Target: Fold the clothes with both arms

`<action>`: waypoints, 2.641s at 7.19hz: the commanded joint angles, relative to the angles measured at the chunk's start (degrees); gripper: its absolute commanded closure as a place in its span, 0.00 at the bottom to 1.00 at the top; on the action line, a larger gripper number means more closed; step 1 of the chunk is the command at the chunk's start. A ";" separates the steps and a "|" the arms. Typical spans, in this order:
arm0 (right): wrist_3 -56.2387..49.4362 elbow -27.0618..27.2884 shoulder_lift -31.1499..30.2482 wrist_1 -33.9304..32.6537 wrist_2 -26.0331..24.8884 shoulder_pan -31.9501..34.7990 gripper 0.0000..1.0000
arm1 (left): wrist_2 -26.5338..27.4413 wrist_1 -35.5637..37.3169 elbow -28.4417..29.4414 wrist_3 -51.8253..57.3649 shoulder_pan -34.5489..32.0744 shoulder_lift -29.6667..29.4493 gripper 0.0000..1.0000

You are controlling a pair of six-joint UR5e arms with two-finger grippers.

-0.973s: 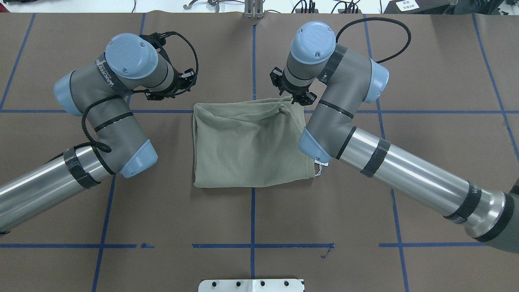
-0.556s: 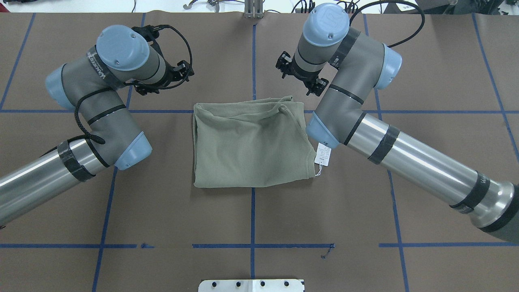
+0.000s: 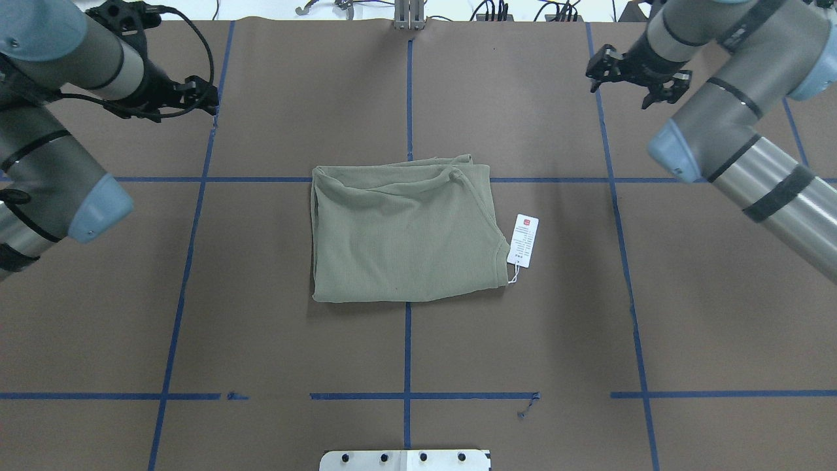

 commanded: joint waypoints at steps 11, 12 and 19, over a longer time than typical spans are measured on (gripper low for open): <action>-59.08 18.47 -31.64 -19.16 14.56 26.94 0.00 | -11.67 2.49 3.23 47.59 -28.11 24.57 0.00; -58.47 18.11 -31.99 -19.16 14.56 26.94 0.00 | -11.75 7.90 2.62 52.99 -28.29 24.23 0.00; -58.37 17.23 -34.62 -18.55 14.21 27.11 0.00 | -15.00 14.46 2.70 62.01 -29.43 23.70 0.00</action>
